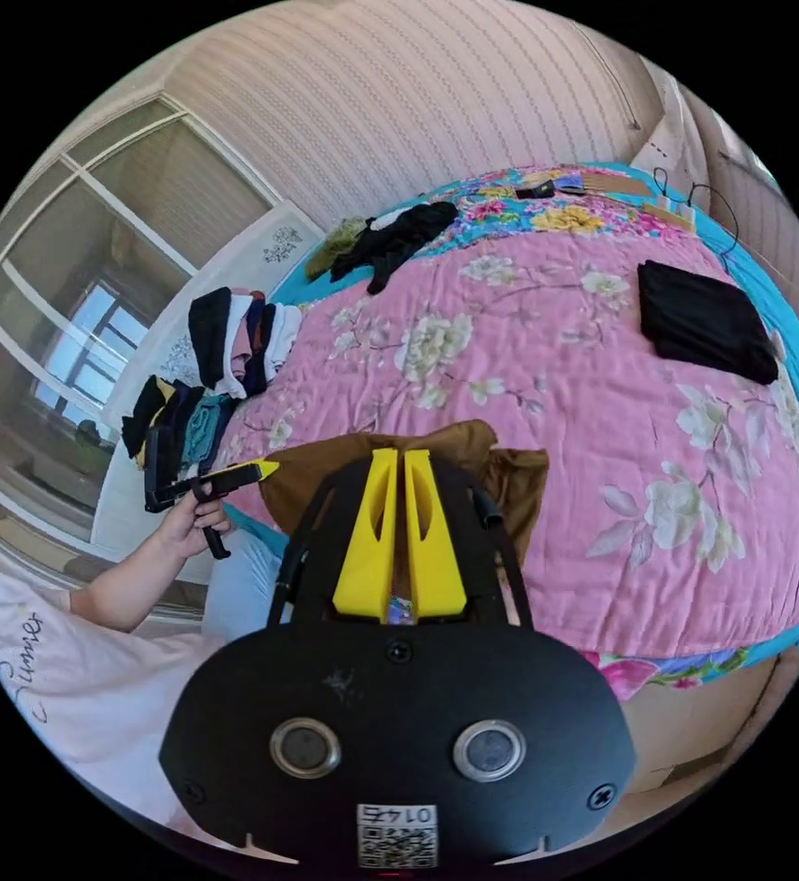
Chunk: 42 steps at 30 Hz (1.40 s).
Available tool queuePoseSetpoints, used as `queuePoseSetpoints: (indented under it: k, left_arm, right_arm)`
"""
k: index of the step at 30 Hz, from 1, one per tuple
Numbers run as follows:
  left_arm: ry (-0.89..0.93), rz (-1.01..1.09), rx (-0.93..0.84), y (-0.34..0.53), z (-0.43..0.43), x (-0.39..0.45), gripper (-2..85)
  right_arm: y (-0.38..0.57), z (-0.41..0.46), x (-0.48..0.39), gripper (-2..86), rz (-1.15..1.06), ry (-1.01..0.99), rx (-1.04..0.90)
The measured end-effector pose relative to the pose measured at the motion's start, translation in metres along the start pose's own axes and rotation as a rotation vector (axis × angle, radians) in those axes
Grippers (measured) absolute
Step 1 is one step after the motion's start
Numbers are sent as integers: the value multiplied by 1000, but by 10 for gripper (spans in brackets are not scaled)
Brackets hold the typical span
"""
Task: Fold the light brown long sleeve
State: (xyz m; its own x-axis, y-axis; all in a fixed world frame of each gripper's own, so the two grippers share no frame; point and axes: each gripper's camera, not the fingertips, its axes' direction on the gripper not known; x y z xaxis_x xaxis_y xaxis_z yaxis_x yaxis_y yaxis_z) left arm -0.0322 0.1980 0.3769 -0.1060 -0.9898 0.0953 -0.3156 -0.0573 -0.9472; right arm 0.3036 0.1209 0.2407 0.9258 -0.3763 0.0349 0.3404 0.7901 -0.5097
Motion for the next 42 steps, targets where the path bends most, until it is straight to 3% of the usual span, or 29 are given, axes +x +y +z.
queuePoseSetpoints:
  k: [2, 6, 8, 12, 15, 20, 23, 27, 32, 34, 36, 42]
  left_arm:
    - [-24, 73, 192, -16, -67, 16, -9]
    - [-83, 212, 402, -21, -171, 52, -10]
    - [-32, 399, 505, -1, -222, 91, -10]
    - [21, 677, 470, 43, -239, 152, -10]
    - [67, 773, 273, 68, -181, 184, -10]
    - [198, 578, -203, 95, 20, 181, -10]
    - [254, 361, -388, 104, 66, 160, -9]
    - [221, 304, -281, 95, 29, 144, -7]
    - [-112, 60, -63, 75, -42, 85, 15]
    - [-129, 13, -47, 72, -59, 73, 37]
    - [-153, -1, -16, 72, -73, 69, 52]
    - [-326, -123, -16, 71, -74, 53, 80]
  right_arm:
    - [-36, -19, -33, -3, -136, -72, 91]
    - [-75, -59, -82, -3, -300, -206, 280]
    - [-81, -83, -97, -4, -361, -259, 393]
    - [-68, -90, -86, -5, -392, -213, 435]
    - [-51, -63, -45, -5, -264, -200, 307]
    - [17, 10, 57, -3, 104, 39, -43]
    - [59, 16, 90, 0, 299, 13, -118]
    - [81, 6, 83, 10, 315, -35, -76]
    - [76, 33, 31, 60, 201, -106, -138]
    - [67, 45, 8, 71, 147, -136, -176]
    - [57, 55, -21, 75, 45, -151, -194]
    - [39, 102, -126, 107, -432, 68, -262]
